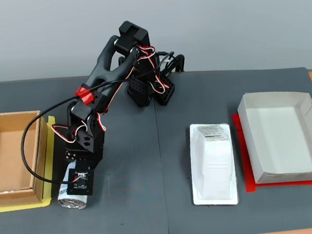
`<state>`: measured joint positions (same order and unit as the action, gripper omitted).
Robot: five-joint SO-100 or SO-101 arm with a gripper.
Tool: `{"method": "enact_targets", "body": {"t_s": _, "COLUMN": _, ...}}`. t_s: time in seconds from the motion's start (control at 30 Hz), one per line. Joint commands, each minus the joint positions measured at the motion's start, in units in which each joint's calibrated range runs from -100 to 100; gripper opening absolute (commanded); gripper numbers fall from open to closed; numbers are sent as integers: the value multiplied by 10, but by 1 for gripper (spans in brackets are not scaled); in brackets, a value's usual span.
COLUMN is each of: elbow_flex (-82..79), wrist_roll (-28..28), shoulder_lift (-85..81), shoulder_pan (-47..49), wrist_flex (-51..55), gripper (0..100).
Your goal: Pick the can and put it in the brown box
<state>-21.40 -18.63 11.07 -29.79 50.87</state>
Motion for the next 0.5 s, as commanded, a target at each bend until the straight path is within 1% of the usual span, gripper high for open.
{"method": "enact_targets", "body": {"t_s": 0.0, "elbow_flex": 16, "wrist_roll": 2, "shoulder_lift": -38, "shoulder_pan": 2, "wrist_flex": 1, "gripper": 12}}
{"method": "enact_targets", "body": {"t_s": 0.33, "elbow_flex": 9, "wrist_roll": 2, "shoulder_lift": -134, "shoulder_pan": 8, "wrist_flex": 6, "gripper": 12}}
{"method": "enact_targets", "body": {"t_s": 0.47, "elbow_flex": 16, "wrist_roll": 3, "shoulder_lift": -168, "shoulder_pan": 12, "wrist_flex": 46, "gripper": 12}}
